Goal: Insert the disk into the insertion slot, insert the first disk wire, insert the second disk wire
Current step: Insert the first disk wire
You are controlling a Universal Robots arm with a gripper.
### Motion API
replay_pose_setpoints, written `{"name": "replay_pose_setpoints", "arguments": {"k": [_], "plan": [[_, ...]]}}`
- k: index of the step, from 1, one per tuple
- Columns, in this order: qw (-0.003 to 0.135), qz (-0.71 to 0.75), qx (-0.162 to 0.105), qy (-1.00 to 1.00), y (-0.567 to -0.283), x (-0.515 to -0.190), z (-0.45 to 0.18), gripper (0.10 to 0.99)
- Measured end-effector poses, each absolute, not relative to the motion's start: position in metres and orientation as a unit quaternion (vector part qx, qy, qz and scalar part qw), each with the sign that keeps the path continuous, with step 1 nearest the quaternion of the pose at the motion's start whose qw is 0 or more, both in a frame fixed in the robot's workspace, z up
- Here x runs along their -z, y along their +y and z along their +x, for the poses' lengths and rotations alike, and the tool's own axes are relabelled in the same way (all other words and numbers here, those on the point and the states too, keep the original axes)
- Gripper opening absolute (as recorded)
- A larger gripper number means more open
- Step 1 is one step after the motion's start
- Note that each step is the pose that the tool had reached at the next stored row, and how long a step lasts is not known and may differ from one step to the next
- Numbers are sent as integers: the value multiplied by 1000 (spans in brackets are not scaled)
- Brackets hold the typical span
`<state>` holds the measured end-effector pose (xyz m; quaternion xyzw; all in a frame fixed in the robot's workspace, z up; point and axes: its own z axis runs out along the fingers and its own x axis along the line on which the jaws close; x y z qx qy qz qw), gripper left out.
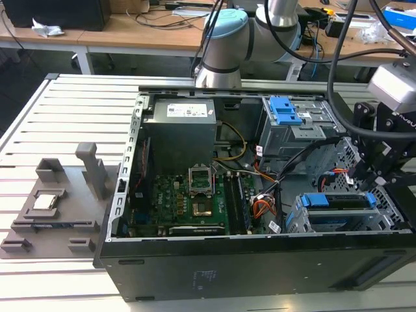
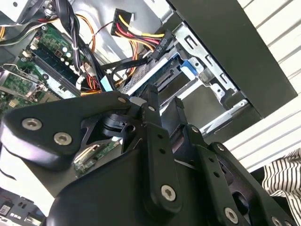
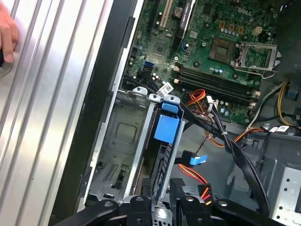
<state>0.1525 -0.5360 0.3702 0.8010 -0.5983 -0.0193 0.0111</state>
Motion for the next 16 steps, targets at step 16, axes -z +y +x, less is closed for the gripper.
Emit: {"name": "replay_pose_setpoints", "arguments": {"k": [16], "plan": [[20,818,13,-575,-503,-366,173,302]]}}
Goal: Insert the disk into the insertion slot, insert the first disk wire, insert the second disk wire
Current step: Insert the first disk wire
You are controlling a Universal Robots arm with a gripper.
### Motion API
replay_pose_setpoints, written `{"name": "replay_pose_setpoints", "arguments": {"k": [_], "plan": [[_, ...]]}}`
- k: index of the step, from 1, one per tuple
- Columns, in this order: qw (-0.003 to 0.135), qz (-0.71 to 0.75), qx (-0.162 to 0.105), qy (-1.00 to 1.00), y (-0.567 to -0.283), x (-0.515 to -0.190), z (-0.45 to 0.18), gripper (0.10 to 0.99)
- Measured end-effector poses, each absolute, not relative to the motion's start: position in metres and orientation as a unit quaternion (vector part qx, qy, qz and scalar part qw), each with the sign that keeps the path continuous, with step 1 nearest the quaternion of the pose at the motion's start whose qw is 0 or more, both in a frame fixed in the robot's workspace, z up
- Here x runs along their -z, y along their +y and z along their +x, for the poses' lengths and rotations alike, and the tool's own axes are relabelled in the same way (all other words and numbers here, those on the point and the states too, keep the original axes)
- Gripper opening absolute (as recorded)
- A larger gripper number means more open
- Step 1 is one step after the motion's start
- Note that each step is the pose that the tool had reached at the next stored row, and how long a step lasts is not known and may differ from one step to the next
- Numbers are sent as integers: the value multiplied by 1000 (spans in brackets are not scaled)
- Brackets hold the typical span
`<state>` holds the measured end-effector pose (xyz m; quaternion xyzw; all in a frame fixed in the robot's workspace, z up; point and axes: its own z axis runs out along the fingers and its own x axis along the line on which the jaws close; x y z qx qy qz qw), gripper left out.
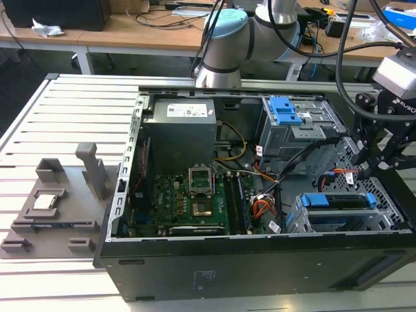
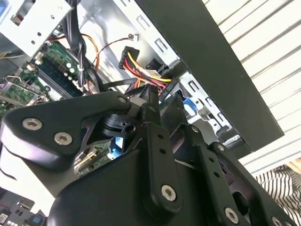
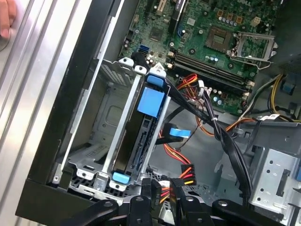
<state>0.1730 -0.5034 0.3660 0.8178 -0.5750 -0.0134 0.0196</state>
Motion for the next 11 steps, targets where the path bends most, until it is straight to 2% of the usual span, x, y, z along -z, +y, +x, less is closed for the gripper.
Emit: {"name": "replay_pose_setpoints", "arguments": {"k": [4,11], "plan": [[40,817,-1,-575,-499,-364,174,302],[47,817,-6,-575,-492,-359,176,302]]}}
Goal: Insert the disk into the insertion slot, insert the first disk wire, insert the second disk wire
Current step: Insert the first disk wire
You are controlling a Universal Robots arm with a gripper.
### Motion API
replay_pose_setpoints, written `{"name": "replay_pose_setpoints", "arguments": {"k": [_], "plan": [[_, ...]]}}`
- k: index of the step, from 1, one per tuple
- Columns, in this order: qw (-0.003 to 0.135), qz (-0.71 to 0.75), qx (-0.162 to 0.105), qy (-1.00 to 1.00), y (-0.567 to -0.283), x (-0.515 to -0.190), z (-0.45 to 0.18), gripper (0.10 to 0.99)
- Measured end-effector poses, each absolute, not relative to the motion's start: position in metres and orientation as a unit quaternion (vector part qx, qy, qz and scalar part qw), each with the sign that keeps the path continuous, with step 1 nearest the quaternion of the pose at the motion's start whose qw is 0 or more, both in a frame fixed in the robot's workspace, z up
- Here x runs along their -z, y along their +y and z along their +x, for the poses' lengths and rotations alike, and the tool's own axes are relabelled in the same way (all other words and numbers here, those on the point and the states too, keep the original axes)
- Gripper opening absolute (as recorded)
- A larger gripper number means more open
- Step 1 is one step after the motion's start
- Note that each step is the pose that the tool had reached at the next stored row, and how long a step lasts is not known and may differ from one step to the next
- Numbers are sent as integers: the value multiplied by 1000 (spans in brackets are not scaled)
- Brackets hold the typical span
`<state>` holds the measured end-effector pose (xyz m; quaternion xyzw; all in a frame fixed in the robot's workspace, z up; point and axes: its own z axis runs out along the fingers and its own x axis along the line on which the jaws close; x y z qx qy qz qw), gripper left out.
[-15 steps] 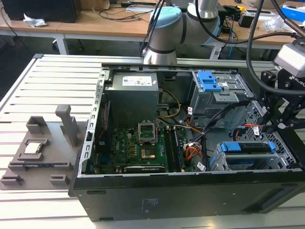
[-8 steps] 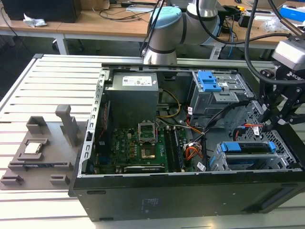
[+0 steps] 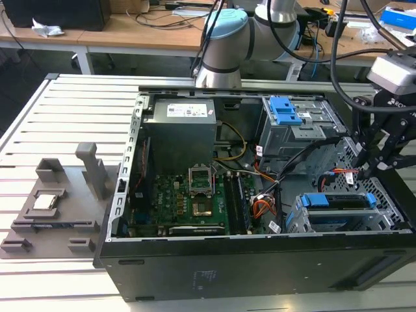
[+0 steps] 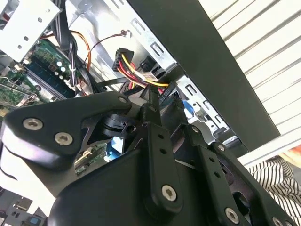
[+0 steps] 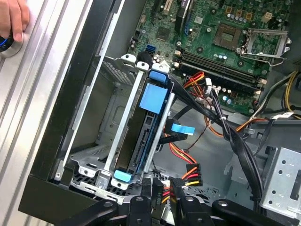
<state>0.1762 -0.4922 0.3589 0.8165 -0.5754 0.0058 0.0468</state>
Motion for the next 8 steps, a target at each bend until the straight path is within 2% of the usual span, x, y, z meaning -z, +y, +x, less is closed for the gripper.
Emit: {"name": "replay_pose_setpoints", "arguments": {"k": [8], "plan": [[55,816,-11,-576,-491,-353,177,302]]}}
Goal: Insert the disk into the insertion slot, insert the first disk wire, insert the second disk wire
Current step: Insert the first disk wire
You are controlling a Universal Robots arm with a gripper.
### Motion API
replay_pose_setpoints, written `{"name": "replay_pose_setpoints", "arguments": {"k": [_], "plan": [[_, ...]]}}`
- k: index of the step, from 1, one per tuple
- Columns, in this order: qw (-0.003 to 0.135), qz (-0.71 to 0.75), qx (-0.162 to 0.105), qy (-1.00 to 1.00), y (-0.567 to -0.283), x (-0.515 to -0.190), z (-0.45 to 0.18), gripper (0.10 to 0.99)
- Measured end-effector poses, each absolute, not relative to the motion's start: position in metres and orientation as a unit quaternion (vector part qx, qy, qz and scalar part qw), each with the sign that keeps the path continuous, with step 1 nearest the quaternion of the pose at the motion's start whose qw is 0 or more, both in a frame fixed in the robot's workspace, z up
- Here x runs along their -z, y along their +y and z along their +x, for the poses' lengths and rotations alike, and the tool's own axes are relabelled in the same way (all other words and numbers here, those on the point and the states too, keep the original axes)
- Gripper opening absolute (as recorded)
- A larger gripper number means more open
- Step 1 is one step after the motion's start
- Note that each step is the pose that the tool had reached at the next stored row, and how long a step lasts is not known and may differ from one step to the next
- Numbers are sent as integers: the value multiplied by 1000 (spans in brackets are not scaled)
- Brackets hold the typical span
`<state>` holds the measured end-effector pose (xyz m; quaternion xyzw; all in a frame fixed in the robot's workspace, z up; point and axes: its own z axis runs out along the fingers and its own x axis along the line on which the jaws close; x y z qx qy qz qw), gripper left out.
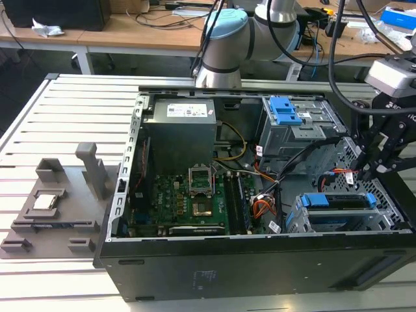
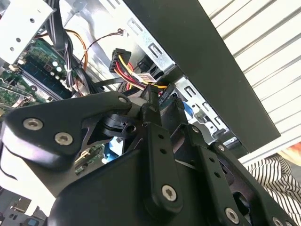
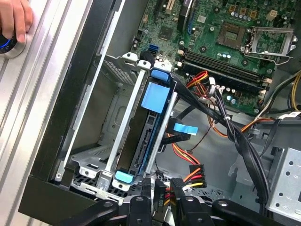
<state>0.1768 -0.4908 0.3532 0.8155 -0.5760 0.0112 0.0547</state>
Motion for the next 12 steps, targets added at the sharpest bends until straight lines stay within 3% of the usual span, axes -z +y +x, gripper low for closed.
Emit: {"name": "replay_pose_setpoints", "arguments": {"k": [8,10,12], "plan": [[59,815,-14,-576,-491,-352,177,302],[59,815,-14,-576,-491,-352,177,165],[59,815,-15,-576,-491,-352,177,165]]}}
